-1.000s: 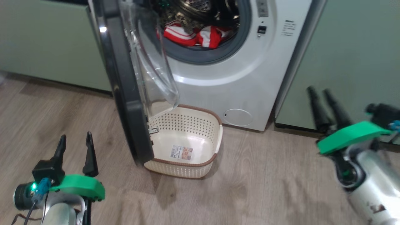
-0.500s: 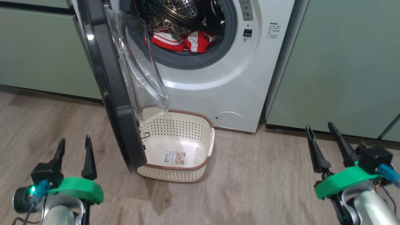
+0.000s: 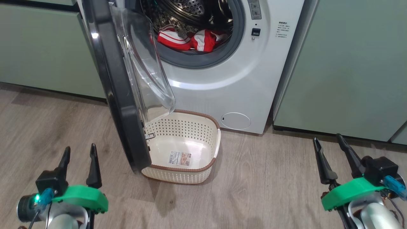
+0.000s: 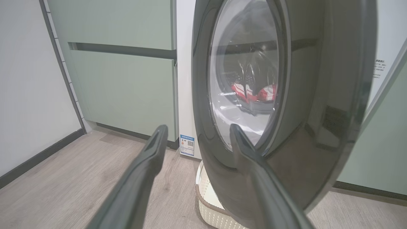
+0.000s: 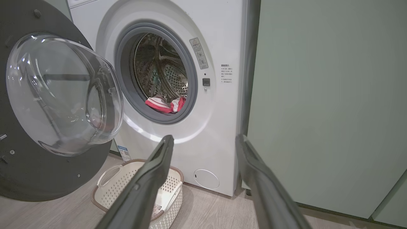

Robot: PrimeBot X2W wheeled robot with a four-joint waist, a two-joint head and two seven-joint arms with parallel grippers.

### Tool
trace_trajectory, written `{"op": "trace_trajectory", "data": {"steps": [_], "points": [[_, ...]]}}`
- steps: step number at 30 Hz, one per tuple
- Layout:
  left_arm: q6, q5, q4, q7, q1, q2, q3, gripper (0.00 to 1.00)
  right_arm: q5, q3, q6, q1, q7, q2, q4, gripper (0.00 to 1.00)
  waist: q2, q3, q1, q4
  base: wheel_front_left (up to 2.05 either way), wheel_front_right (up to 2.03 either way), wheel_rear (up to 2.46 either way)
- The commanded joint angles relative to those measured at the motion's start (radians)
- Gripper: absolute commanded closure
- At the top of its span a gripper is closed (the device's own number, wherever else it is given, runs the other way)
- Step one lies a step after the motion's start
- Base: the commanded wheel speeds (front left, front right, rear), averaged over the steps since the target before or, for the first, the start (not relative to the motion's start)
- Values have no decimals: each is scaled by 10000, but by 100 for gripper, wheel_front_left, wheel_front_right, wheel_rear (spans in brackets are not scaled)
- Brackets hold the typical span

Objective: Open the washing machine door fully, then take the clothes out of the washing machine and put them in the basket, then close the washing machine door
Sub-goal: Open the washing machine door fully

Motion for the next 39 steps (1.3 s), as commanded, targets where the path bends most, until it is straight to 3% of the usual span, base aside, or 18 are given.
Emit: {"op": "trace_trajectory", "data": {"steps": [1, 3, 4, 6, 14, 21, 26, 30, 35, 39], "points": [[-30, 155, -272, -67, -434, 93, 353, 0, -77, 68, 73, -117, -91, -45, -333, 0, 0, 9, 0, 13, 0, 0, 0], [-36, 182, -273, -67, -437, 85, 366, 0, -121, 30, 73, -73, -91, -11, -355, 0, 0, 19, 0, 21, 0, 0, 0], [-39, 190, -285, -67, -439, 80, 377, 7, -152, 36, 73, -48, -91, -1, -357, 0, 0, 22, 0, 23, 0, 0, 0], [-47, 120, -363, -67, -468, 64, 439, 100, -193, 37, 73, -12, -91, 19, -371, 0, 0, 31, 0, 25, 0, 0, 0], [394, -779, -1897, -67, -1256, -24, 1433, 100, -202, -78, 73, 101, -91, 79, -388, 0, 0, 34, 0, 28, 0, 0, 0], [500, -1221, -3879, 306, -2510, -60, 784, 100, -221, -193, 73, 178, -91, 48, -420, 0, 0, 41, 0, 60, 0, 0, 0], [573, -1264, -5771, 1282, -3518, -78, -1000, 100, -215, -268, 73, 243, -91, 39, -409, 0, 0, 43, 0, 66, 0, 0, 0], [985, -1493, -6578, 1834, -3819, -82, -3133, 100, -214, -233, 73, 249, -91, 40, -385, 0, 0, 38, 0, 24, 0, 0, 0], [1552, -1886, -6480, 1996, -3661, -83, -5594, 100, -206, -185, 73, 246, -91, 18, -371, 0, 0, 43, 0, -61, 0, 0, 0], [1752, -1738, -5607, 1930, -3233, -84, -6914, 100, -190, -157, 73, 219, -91, -17, -359, 0, 0, 75, 0, -119, 0, 0, 0]]}}
